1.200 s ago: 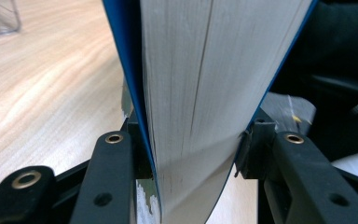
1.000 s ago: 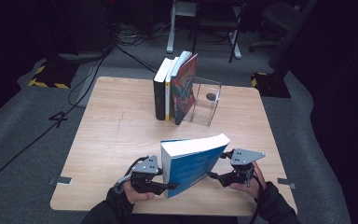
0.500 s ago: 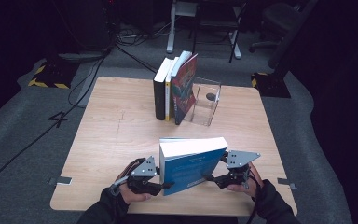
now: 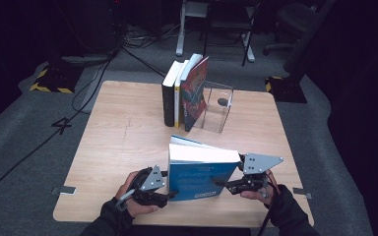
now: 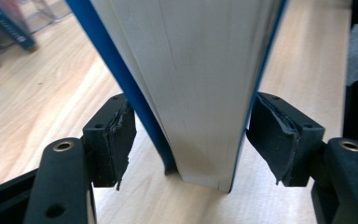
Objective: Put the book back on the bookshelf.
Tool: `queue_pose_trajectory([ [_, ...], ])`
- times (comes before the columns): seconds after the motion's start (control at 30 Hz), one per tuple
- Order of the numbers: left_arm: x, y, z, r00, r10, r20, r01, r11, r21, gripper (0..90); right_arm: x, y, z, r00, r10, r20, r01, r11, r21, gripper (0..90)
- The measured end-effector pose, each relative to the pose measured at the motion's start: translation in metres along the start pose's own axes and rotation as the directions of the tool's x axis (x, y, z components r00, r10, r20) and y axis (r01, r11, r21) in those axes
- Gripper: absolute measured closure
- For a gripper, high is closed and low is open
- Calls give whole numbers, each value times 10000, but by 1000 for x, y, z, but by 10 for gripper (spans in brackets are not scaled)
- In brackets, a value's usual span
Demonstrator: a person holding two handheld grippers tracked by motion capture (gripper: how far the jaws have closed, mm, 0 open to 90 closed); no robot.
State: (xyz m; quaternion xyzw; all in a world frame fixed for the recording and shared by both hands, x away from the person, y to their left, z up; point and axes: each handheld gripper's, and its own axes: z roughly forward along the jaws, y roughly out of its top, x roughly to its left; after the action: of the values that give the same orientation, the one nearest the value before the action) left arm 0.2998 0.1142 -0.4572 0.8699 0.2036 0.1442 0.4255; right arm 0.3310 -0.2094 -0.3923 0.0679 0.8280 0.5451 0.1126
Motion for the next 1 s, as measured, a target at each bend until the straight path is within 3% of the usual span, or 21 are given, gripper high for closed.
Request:
queue_pose_trajectory([
  [0.07, 0, 0, 0, 9988, -39, -497, 40, 10000, 15, 304, 0, 10, -2, 10000, 8, 42, -7, 9996, -273, 440],
  [0.17, -1, 0, 2, 9908, -18, -1350, 34, 9999, 117, 305, 3, 18, -4, 9998, -133, 171, 139, 9994, -319, 497],
  [0.2, 0, -1, 3, 9891, -101, -1468, 116, 9999, 92, 305, 4, 21, -6, 9996, -195, 190, 201, 9993, -310, 515],
  [0.3, 1, -3, 8, 9895, -232, -1425, 248, 9996, 99, 299, 8, 27, -8, 9992, -250, 321, 257, 9994, -225, 538],
  [0.43, -3, -4, 18, 9896, 4, -1438, 37, 9996, 285, 290, 13, 36, -12, 9980, -362, 520, 369, 9992, -126, 542],
  [0.57, -8, -1, 27, 9821, 215, -1872, -172, 9996, 243, 290, 16, 46, -14, 9964, -476, 697, 470, 9988, 114, 544],
  [0.67, -6, 0, 31, 9798, 86, -2000, -61, 9999, 131, 290, 17, 52, -14, 9962, -461, 739, 431, 9982, 425, 528],
  [0.87, -4, 2, 37, 9732, 83, -2296, -95, 9999, -40, 289, 15, 58, -10, 9962, 84, 863, -167, 9952, 960, 512],
  [1.0, -2, 1, 39, 9741, 72, -2261, -98, 9999, -105, 284, 14, 61, -7, 9944, 249, 1031, -391, 9897, 1378, 511],
])
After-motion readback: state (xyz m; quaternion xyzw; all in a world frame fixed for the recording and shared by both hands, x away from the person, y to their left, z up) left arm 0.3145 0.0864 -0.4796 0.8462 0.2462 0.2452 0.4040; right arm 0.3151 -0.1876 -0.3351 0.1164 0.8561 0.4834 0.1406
